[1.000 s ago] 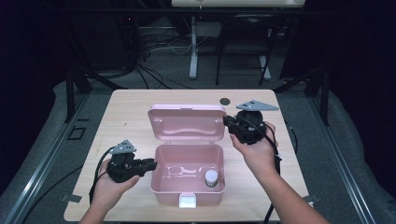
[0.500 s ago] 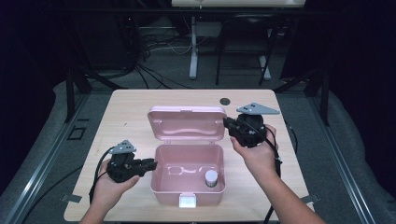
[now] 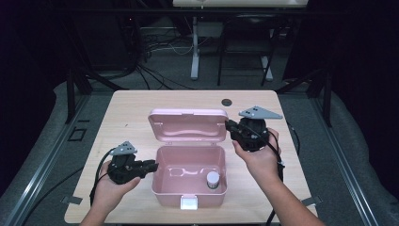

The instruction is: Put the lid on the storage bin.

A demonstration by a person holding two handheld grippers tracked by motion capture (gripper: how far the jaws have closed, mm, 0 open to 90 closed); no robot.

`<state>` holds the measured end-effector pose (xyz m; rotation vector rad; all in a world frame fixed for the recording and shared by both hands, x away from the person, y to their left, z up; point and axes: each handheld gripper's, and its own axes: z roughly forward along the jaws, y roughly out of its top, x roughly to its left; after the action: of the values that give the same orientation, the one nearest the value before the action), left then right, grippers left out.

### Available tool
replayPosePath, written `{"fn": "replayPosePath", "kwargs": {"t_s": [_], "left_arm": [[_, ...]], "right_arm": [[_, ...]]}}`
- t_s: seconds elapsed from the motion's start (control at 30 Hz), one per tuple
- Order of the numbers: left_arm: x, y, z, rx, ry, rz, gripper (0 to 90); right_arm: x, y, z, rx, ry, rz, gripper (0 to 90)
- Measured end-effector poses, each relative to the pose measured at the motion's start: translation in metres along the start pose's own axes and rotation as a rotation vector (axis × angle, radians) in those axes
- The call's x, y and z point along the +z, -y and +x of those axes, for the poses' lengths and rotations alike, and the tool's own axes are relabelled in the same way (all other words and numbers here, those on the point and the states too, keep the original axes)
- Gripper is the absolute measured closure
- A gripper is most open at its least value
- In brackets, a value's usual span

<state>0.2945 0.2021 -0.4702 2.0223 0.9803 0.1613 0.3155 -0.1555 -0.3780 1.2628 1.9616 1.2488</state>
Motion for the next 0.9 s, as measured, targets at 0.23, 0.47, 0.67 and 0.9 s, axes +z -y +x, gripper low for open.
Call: {"fn": "replayPosePath", "kwargs": {"t_s": [0.23, 0.47, 0.67, 0.9], "left_arm": [[0.0, 0.0, 0.0003, 0.003, 0.001, 0.0, 75.5], [-0.0001, 0.0, 0.0006, 0.006, 0.001, 0.001, 75.5], [-0.0002, 0.0001, 0.001, 0.005, 0.003, 0.001, 75.5], [-0.0002, 0.0002, 0.0013, 0.004, 0.004, 0.0, 75.5]], "right_arm": [[-0.0016, 0.0015, 0.0012, -0.006, 0.0, -0.005, 86.3], [-0.0029, 0.0036, 0.0023, -0.01, 0.001, -0.013, 86.3], [-0.0054, 0.0072, 0.0046, -0.024, 0.006, -0.024, 86.3], [-0.0077, 0.0099, 0.0062, -0.03, 0.007, -0.03, 86.1]]}}
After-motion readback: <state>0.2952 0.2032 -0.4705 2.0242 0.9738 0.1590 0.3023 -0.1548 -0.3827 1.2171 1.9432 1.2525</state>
